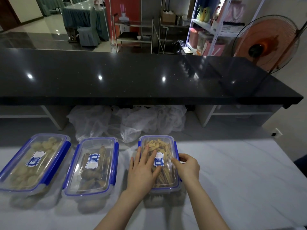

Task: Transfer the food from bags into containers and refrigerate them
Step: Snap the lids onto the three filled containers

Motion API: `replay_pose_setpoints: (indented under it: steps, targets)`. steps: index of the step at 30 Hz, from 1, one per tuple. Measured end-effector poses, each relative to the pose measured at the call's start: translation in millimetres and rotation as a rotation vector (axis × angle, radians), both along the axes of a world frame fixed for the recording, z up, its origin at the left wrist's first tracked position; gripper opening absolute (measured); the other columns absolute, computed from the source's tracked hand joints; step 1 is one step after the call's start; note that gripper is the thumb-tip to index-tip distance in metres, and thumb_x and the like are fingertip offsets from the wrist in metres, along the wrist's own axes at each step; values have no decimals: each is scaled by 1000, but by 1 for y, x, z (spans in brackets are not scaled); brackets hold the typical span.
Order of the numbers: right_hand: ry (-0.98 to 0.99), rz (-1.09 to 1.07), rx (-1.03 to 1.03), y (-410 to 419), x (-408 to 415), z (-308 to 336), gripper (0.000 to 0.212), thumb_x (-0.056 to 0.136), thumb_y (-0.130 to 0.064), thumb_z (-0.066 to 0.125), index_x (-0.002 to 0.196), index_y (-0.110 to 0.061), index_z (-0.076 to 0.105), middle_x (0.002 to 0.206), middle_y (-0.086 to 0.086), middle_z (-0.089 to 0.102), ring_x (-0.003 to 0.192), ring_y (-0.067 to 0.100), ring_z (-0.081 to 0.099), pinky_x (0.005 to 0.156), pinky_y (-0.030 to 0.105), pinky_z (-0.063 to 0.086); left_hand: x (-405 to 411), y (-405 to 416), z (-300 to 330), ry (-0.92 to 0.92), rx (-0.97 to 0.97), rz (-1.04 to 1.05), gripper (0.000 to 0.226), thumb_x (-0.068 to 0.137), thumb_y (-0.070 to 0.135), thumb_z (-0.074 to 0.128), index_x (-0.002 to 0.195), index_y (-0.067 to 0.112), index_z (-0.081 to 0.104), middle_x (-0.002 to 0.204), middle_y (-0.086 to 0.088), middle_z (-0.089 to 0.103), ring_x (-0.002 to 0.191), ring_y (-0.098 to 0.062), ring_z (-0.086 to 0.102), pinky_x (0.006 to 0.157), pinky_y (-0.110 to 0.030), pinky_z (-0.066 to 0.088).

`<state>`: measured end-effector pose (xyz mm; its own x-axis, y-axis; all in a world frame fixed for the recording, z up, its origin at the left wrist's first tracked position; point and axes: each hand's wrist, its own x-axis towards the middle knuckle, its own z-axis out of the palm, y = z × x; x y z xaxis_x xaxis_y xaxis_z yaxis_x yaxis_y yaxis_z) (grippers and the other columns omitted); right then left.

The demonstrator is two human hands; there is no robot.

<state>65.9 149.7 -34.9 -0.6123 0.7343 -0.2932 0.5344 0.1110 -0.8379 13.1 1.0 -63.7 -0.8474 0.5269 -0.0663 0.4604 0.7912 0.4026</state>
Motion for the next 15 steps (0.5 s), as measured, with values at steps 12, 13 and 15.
replay_pose_setpoints:
  steps: [12,13,15]
  targets:
    - [65,69,-136,0,11,-5,34,87,-30,68,118,-24,55,115,6,64,90,17,63,72,31,57,1,-10,2,-182,596,209,68,89,38,64,148,32,33,162,10,6,149,-11,10,119,-35,21]
    - [63,84,-202,1,15,-4,40,88,-29,67,125,-24,51,119,7,62,92,18,63,73,33,58,2,-15,4,-234,626,317,68,90,35,65,149,29,32,160,10,13,146,-11,18,115,-33,26]
    - [40,104,-271,2,22,-3,52,90,-28,65,136,-19,44,125,9,60,96,19,63,75,34,58,5,-23,5,-415,656,435,62,91,37,63,145,26,36,147,11,38,129,-8,44,102,-28,41]
